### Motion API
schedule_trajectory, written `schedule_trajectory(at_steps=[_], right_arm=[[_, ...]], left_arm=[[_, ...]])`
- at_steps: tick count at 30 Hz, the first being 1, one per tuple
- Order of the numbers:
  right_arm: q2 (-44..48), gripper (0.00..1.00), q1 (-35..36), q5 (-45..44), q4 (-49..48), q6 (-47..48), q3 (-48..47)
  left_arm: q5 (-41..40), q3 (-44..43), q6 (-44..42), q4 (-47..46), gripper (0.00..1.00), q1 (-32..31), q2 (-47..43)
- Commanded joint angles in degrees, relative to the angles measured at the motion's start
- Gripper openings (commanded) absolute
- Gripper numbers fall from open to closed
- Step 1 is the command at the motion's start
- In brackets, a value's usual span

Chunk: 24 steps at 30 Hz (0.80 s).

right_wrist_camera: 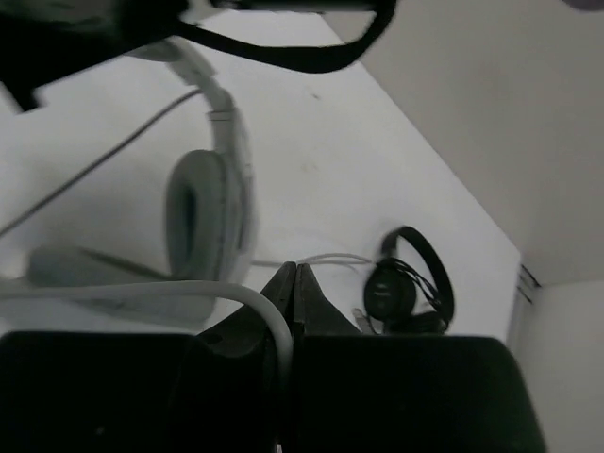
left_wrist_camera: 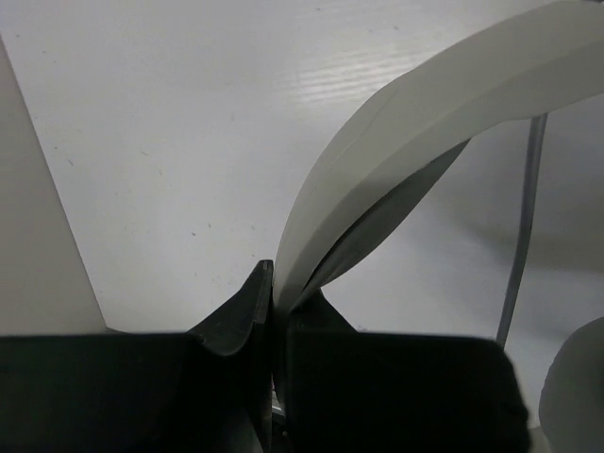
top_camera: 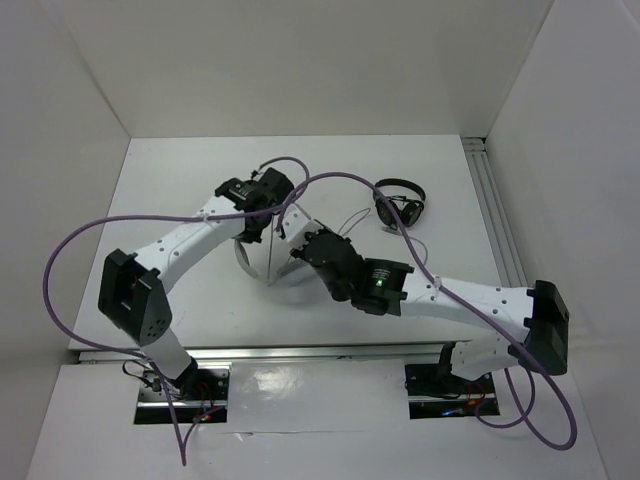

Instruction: Wrap the headphones

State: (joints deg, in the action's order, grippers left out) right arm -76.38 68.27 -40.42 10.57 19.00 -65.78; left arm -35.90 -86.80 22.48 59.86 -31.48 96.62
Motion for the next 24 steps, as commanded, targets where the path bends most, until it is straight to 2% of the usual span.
schedule_trajectory(at_steps=[1, 3, 5, 8, 9, 11, 14, 17, 18, 24], right_arm=[[3.25, 0.05, -0.76, -18.02, -16.6, 6.84, 3.54], [5.27, 0.05, -2.26, -16.89, -21.89, 6.84, 6.62], [7.55, 0.07, -4.8, -14.7, -24.44, 2.9, 8.55], [9.31, 0.07, -9.97, -6.45, -26.12, -3.26, 10.41], [9.32, 0.09, -11.65, -1.64, -25.6, -4.84, 10.41], [9.32, 0.11, -16.12, 2.44, -24.99, -8.01, 8.92], [8.79, 0.12, -19.21, 7.89, -24.46, -8.55, 5.85], [6.25, 0.17, -20.28, 11.67, -22.0, -8.55, 1.19], [5.72, 0.22, -21.06, 12.73, -21.38, -8.55, 0.31], [2.91, 0.24, -24.85, 21.34, -19.01, -8.63, -1.72]], left_arm=[[1.53, 2.86, -0.42, -3.51, 0.0, -3.22, -8.09], [4.51, 6.29, -0.42, -5.35, 0.0, -4.99, -10.84], [6.97, 9.36, -1.39, -7.29, 0.0, -7.18, -15.46], [12.86, 10.78, -4.28, -9.14, 0.0, -9.38, -19.61], [15.83, 10.78, -4.98, -9.14, 0.0, -9.99, -21.63], [16.47, 10.78, -6.04, -8.45, 0.0, -12.19, -22.44], [16.48, 11.39, -6.92, -7.82, 0.0, -15.62, -23.76], [17.36, 12.01, -7.45, -7.13, 0.0, -17.73, -22.89], [16.83, 12.01, -7.45, -6.6, 0.0, -17.73, -22.36], [16.12, 6.66, -6.84, -4.84, 0.0, -19.75, -21.12]])
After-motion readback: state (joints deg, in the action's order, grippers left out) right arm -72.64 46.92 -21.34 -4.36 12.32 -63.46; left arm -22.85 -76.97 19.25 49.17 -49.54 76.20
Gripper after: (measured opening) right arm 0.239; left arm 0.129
